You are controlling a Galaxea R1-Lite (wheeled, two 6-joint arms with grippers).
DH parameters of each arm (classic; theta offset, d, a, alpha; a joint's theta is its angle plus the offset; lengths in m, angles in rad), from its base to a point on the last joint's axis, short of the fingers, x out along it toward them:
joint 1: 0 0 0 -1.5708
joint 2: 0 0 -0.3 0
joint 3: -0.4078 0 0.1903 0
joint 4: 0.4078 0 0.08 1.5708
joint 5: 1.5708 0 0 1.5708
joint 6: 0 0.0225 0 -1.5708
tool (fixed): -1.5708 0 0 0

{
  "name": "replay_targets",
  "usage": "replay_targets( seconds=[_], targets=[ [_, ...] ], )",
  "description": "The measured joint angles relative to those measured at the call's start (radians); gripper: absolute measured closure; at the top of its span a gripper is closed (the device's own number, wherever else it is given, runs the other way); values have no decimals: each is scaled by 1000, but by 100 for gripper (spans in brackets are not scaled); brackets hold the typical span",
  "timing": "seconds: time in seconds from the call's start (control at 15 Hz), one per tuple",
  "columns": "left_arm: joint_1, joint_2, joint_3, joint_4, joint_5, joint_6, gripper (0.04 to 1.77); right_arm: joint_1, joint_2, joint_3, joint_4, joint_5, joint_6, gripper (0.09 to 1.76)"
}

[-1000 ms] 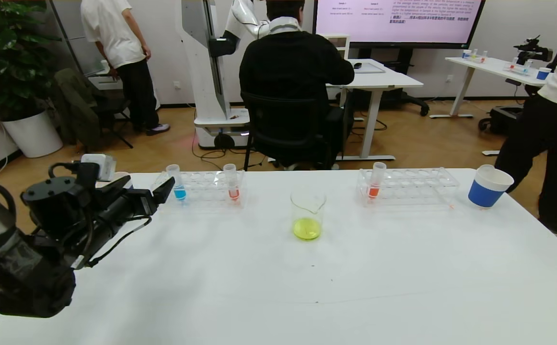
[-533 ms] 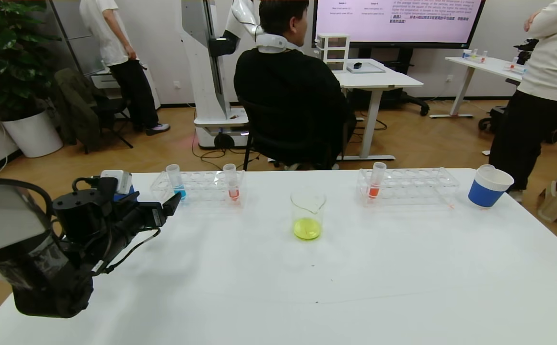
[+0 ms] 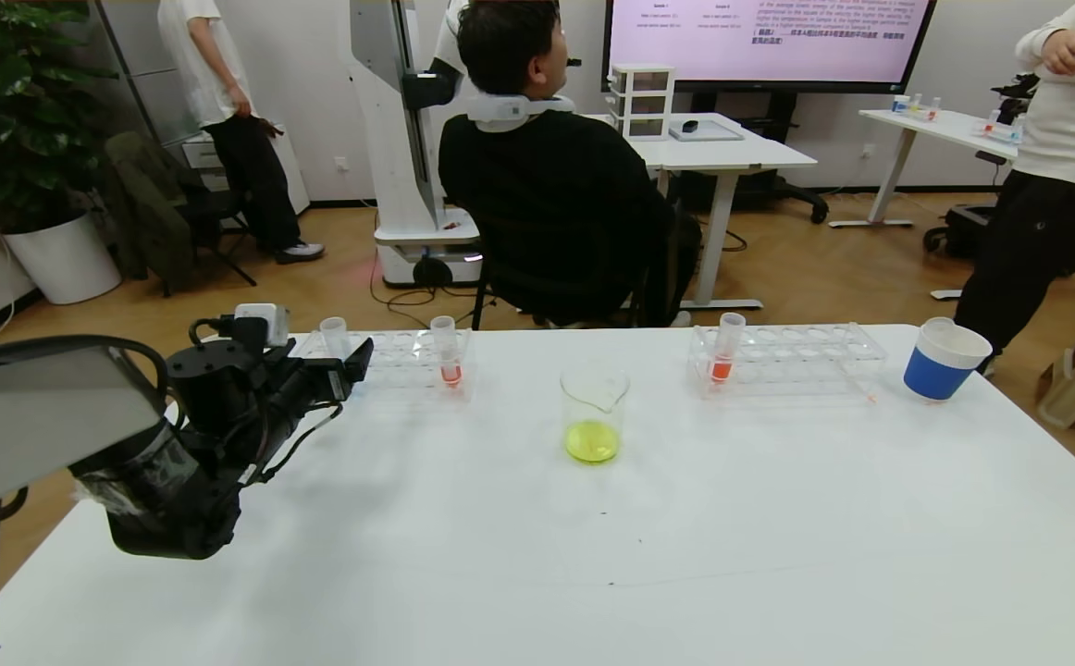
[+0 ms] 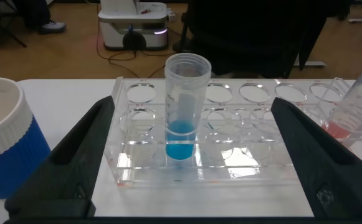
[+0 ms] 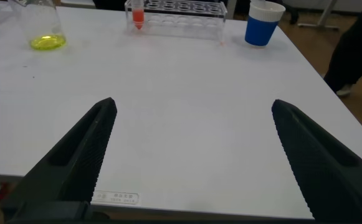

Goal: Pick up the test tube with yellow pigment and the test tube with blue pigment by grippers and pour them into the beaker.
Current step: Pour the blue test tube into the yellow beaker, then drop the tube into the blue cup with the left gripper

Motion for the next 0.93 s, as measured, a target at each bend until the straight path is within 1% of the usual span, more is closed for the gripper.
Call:
replay_targets(
  seconds=[0.2,0.33,0.73,0.8,0.87,0.93],
  targets=[
    [-4,44,-65,6,1,1,6,0,0,0,0,0,0,11],
    [-4,60,-92,6,15,1,6,0,0,0,0,0,0,11],
    [-3,72,-108,6,22,4,7,0,0,0,0,0,0,11],
    [-2,72,-108,5,22,4,20,0,0,0,0,0,0,11],
    [-2,72,-108,3,23,3,47,0,0,0,0,0,0,11],
    [-1,71,-108,2,23,2,88,0,0,0,0,0,0,11]
  ],
)
